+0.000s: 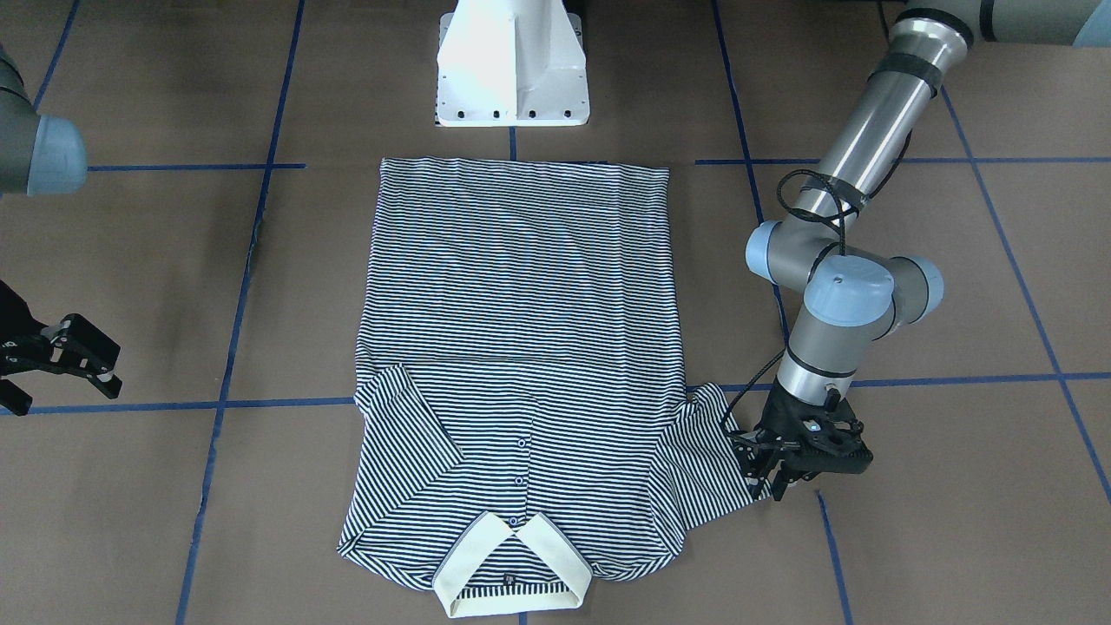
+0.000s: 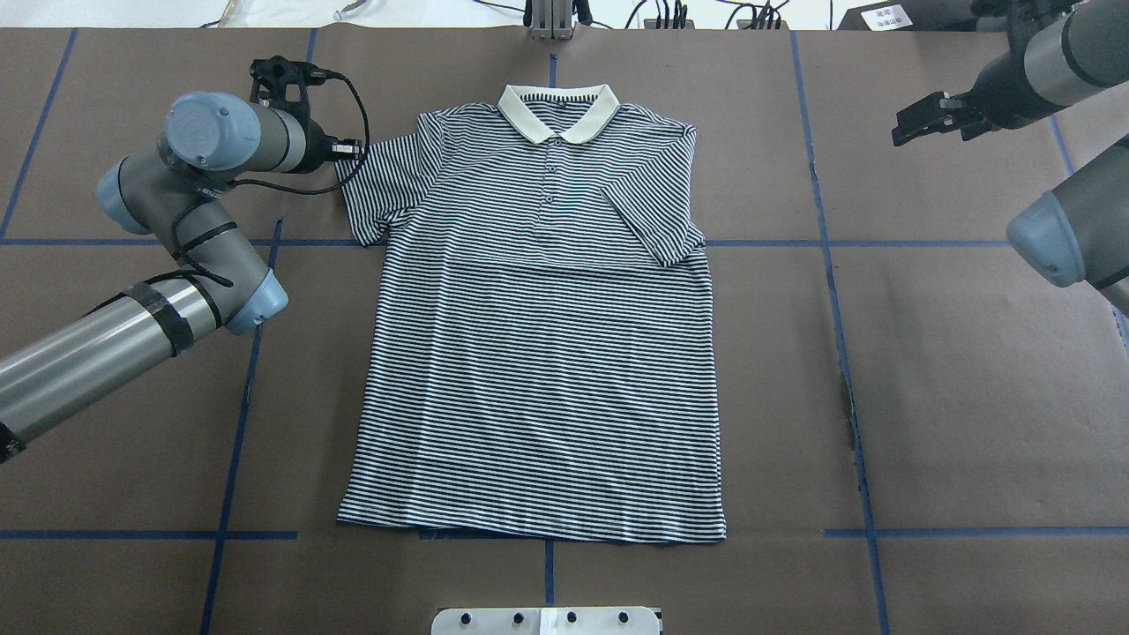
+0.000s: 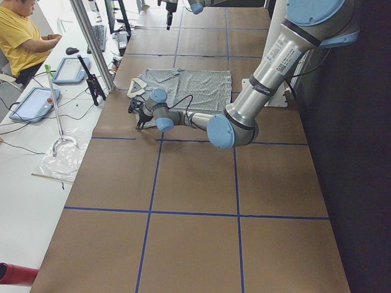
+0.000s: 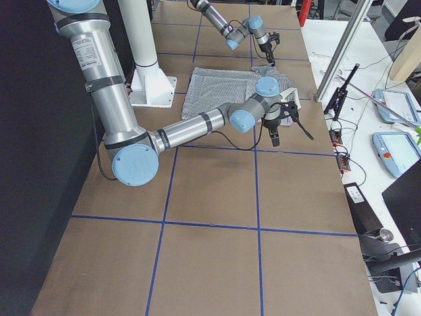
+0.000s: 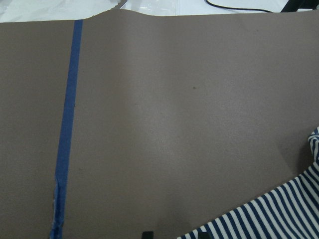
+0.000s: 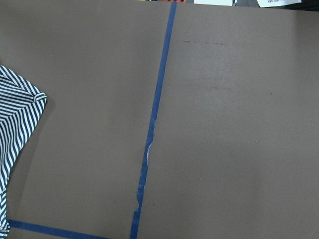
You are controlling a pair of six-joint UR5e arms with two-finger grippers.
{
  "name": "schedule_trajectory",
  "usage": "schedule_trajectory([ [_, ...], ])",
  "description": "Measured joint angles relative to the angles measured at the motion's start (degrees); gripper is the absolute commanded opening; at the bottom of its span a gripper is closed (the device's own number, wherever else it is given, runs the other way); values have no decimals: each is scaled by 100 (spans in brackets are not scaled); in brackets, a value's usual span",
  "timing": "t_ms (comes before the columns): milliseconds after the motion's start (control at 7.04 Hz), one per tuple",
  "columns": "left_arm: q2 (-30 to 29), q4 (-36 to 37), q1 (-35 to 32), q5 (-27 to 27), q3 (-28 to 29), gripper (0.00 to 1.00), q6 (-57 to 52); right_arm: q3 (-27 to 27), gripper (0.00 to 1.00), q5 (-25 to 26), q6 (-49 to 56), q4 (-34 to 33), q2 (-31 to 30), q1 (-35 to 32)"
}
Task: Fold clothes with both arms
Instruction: 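Reach the left gripper to the sleeve nearest it while the right arm withdraws, then fold the sleeve inward across the shirt body with the left gripper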
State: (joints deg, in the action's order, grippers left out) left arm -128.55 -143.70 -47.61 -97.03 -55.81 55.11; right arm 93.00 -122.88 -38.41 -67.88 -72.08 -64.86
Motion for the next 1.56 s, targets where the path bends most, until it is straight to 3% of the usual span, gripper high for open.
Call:
schedule_trajectory([
  [142, 0, -5, 21, 4, 0, 14, 0, -1, 100, 0, 0, 2, -7, 0],
  [284, 3, -33, 57, 50, 0, 0, 0, -1, 100, 0, 0, 2, -15, 0],
  [994, -114, 66, 149, 147, -232, 0, 46, 15, 100, 0, -2, -1, -25, -8],
  [1419, -480, 1427, 238, 118, -999, 0, 353, 44, 100, 0, -37, 2, -52, -9],
  [1561, -743, 1778, 396, 133, -998, 0, 679, 47, 100, 0, -52, 2, -55, -7],
])
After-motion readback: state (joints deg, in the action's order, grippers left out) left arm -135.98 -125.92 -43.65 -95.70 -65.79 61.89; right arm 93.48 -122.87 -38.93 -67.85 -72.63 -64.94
